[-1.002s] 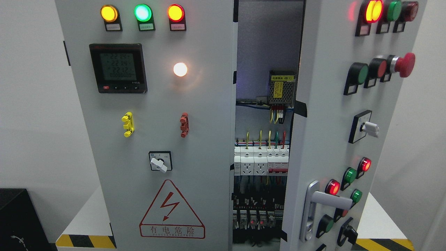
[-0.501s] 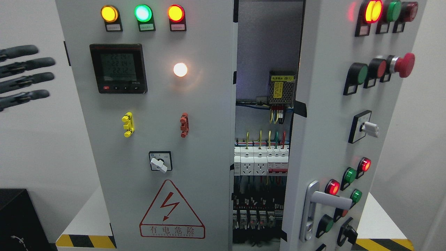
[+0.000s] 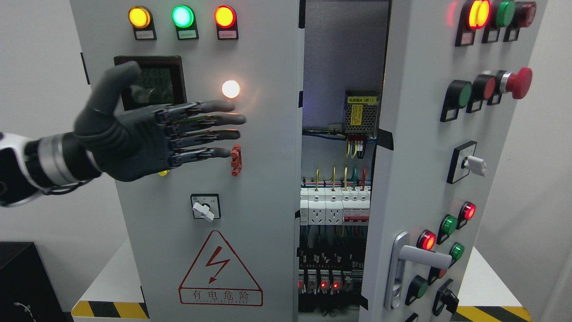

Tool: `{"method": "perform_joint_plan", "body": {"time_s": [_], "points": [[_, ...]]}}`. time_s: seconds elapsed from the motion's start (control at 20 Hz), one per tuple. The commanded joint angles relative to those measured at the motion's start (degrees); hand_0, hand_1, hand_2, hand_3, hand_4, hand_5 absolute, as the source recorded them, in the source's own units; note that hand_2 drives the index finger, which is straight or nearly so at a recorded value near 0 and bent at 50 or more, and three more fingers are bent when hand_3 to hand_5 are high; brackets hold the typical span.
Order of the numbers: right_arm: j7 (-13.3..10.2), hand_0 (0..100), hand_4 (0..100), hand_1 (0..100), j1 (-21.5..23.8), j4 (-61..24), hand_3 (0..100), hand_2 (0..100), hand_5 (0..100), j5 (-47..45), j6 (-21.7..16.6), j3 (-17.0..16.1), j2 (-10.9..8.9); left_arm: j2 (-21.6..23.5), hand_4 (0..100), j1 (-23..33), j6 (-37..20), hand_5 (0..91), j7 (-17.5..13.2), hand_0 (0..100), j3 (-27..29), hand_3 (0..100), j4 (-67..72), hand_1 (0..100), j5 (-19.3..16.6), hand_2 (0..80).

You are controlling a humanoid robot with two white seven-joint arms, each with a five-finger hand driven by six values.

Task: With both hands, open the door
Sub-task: 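Reach the left hand across to the edge of the emergency-button door, then push the emergency-button door outward with the left hand, swinging it open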

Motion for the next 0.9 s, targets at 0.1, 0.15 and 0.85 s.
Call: {"method": "perform_joint_plan", "body": {"time_s": [0.1,0.15,0.85], "points": [[-0.01,0,0,0,0.00,0.00,0,0,0,1.84,0.04,1.58,0.00,-27.92,0,-0.66,-0.41,0.0,7.14,0,-4.35,0,-0.04,0,1.02,0.0],[-0.01,0,0,0,0.00,0.00,0,0,0,1.84,0.04,1.58,0.00,-29.24,0,-0.66,-0.23,0.0,7.76,0,-3.29,0,-0.04,0,0.85,0.0],[-0.01,0,0,0,0.00,0.00,0,0,0,1.84,0.04,1.58,0.00,-39.80,0,-0.93,-0.85,0.0,28.05,0,-2.67,0,-1.27,0,-1.09,0.0]]}}
